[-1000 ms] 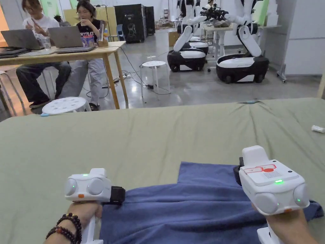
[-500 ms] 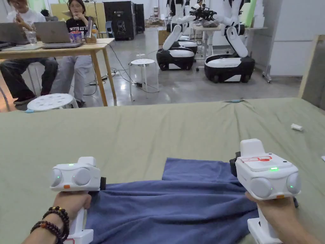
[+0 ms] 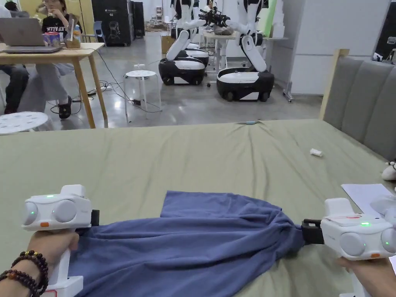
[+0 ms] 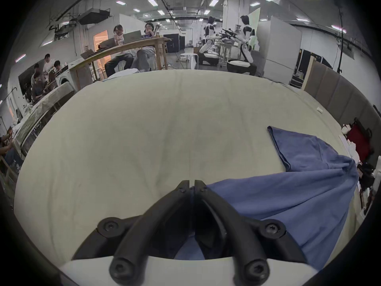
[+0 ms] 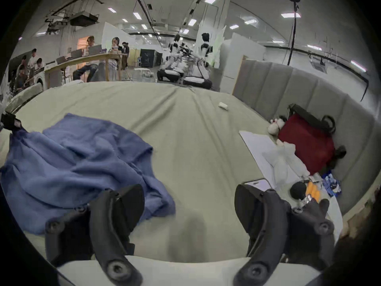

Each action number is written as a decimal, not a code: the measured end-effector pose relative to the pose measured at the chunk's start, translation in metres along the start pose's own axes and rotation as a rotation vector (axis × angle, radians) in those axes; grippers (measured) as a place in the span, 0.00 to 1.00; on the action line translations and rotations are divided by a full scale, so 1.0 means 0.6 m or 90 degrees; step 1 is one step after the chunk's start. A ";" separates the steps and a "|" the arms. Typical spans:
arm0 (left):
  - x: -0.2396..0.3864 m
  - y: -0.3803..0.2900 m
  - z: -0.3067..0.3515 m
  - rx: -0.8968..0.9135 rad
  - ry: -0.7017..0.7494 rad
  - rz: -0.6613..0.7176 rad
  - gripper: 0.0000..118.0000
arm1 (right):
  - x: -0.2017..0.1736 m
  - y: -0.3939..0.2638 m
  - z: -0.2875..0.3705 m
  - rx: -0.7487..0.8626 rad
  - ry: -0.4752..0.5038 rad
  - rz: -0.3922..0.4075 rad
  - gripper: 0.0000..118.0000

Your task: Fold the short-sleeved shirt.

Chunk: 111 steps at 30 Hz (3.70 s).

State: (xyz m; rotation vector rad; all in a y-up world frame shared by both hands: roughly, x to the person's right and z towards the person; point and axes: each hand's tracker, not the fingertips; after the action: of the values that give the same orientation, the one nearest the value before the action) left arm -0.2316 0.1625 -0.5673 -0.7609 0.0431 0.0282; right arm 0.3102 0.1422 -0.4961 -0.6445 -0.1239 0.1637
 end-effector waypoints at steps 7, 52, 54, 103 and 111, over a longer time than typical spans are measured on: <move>0.003 -0.002 -0.016 -0.008 -0.002 -0.004 0.01 | -0.036 -0.005 -0.052 -0.044 0.134 0.012 0.68; -0.067 0.462 0.313 0.422 0.087 0.038 0.01 | -0.234 0.608 0.141 0.382 0.010 0.060 0.10; -0.073 0.485 0.321 0.430 0.109 0.024 0.01 | -0.227 0.641 0.138 0.384 0.008 0.057 0.10; -0.075 -0.191 0.336 0.201 0.051 -0.014 0.01 | -0.209 -0.036 0.250 0.114 0.093 0.026 0.10; -0.103 -0.311 0.280 0.117 0.065 -0.047 0.01 | -0.229 -0.148 0.218 0.000 0.081 0.061 0.10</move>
State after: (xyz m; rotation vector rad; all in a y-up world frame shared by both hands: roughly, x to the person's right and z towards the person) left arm -0.2808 0.1427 -0.3142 -0.5796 0.1130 -0.0843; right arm 0.1638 0.1229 -0.3477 -0.6598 0.0300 0.2150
